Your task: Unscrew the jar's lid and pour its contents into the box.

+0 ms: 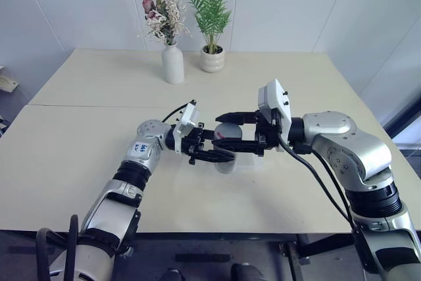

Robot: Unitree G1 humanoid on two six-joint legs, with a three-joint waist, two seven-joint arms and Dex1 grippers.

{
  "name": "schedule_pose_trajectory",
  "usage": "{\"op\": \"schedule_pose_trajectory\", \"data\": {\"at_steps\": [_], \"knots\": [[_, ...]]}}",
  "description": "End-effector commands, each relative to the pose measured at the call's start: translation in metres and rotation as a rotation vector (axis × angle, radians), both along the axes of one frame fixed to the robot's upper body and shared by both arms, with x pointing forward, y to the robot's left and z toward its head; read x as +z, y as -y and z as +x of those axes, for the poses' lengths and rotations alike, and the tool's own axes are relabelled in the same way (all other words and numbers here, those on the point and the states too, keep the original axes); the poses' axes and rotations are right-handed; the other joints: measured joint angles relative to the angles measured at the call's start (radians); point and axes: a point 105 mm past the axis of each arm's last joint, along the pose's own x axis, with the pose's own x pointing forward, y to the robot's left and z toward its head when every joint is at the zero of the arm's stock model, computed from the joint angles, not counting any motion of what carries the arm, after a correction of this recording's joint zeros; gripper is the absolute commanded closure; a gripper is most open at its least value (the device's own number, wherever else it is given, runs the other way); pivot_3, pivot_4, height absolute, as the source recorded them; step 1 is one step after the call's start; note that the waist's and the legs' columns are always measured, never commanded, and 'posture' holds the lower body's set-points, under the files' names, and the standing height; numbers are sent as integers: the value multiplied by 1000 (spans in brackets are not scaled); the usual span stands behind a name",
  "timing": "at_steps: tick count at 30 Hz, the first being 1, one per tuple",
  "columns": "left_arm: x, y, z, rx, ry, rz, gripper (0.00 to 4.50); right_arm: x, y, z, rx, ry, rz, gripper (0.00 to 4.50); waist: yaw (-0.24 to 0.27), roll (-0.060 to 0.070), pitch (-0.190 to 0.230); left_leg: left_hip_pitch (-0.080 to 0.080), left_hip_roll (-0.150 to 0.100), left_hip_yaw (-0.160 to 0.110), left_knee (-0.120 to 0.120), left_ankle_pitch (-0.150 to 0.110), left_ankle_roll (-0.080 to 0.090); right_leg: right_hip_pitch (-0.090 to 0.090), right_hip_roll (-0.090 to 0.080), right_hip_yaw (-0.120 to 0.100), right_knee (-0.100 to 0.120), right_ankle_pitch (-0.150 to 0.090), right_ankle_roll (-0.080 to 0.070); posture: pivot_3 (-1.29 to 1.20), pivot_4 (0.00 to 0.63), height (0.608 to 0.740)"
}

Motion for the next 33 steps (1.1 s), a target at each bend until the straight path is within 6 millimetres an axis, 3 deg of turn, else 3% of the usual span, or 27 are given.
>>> {"op": "schedule_pose_trajectory", "data": {"at_steps": [1,33], "knots": [[-16,-11,-9,-84,-27,74,2445,44,8,-9,11,172,98,1932,0,0,0,0,0,0,0,0,0,0,0,0,0,0,0,0,150,740],[-21,-3,-11,-118,-46,94,2445,67,12,-7,54,217,158,1932,-1,0,0,0,0,0,0,0,0,0,0,0,0,0,0,0,150,740]]}}
